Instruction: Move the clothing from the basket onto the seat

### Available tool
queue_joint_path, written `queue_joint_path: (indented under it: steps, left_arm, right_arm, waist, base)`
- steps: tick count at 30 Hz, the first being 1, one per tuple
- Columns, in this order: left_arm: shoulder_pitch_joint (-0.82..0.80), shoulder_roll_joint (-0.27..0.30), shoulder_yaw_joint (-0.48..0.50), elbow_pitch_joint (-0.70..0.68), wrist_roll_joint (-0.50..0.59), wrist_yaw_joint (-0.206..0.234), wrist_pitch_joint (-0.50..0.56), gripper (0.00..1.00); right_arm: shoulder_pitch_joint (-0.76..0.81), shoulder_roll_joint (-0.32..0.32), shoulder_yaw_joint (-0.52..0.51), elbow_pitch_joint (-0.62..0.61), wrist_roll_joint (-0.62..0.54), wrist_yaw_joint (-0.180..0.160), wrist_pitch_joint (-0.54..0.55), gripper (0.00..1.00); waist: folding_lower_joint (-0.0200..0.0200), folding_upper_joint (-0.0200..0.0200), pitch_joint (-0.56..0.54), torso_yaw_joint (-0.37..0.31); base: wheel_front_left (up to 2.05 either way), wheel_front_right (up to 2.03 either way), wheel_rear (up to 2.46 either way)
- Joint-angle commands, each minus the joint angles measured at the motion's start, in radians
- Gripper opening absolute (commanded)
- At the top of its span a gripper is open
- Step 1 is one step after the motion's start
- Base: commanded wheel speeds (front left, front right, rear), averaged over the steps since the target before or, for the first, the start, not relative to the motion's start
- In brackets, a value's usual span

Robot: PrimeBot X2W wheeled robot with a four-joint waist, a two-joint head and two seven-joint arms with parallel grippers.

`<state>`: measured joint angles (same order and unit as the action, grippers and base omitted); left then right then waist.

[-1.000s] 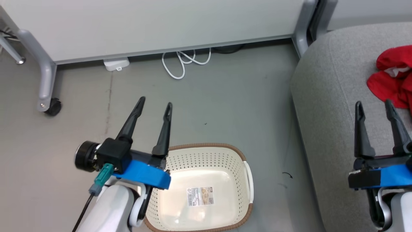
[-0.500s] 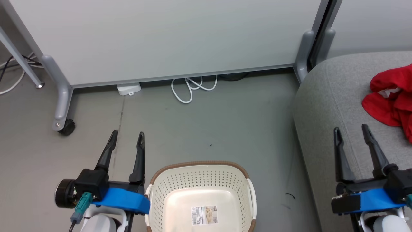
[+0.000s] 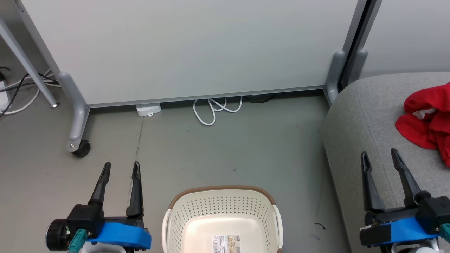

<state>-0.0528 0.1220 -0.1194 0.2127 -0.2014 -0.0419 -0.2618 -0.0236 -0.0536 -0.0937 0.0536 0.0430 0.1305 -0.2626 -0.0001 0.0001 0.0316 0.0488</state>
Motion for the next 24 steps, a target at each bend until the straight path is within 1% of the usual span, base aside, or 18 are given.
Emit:
queue_joint_path:
  steps: [1, 11, 15, 16, 20, 24]
  left_arm:
    - [0.014, -0.004, 0.011, -0.007, 0.011, -0.006, -0.005, 1.0]
    - [0.037, -0.026, 0.041, -0.011, 0.039, -0.027, -0.005, 1.0]
    - [0.037, -0.03, 0.048, -0.007, 0.054, -0.023, -0.005, 1.0]
    - [0.031, -0.031, 0.044, -0.002, 0.05, -0.026, 0.001, 0.0]
    - [0.052, -0.037, 0.042, 0.034, 0.047, -0.026, 0.007, 0.0]
    - [0.041, -0.039, 0.058, 0.039, -0.034, -0.03, 0.031, 0.0]
  right_arm:
    - [0.021, 0.003, -0.001, 0.004, -0.005, 0.001, -0.004, 1.0]
    - [0.039, 0.004, 0.007, 0.02, 0.023, 0.001, -0.003, 1.0]
    - [0.037, 0.004, 0.008, 0.022, 0.026, 0.001, -0.004, 1.0]
    - [0.024, 0.002, 0.007, 0.024, 0.022, 0.0, 0.0, 0.0]
    - [0.032, 0.006, 0.007, 0.063, 0.025, 0.0, 0.006, 0.0]
    - [0.02, 0.006, 0.0, 0.076, 0.111, 0.0, 0.031, 0.0]
  waist:
    - [0.0001, -0.0001, -0.005, 0.001]
    - [0.0001, -0.0001, -0.017, 0.003]
    - [0.0001, -0.0001, -0.017, 0.003]
    - [0.0002, -0.0001, -0.017, 0.003]
    - [0.0001, -0.0001, -0.017, 0.003]
    - [0.0001, -0.0001, -0.018, 0.001]
  base:
    - [0.0, 0.0, 0.0]
    - [0.0, 0.0, 0.0]
    - [0.0, 0.0, 0.0]
    - [0.0, 0.0, 0.0]
    - [0.0, 0.0, 0.0]
    - [0.0, 0.0, 0.0]
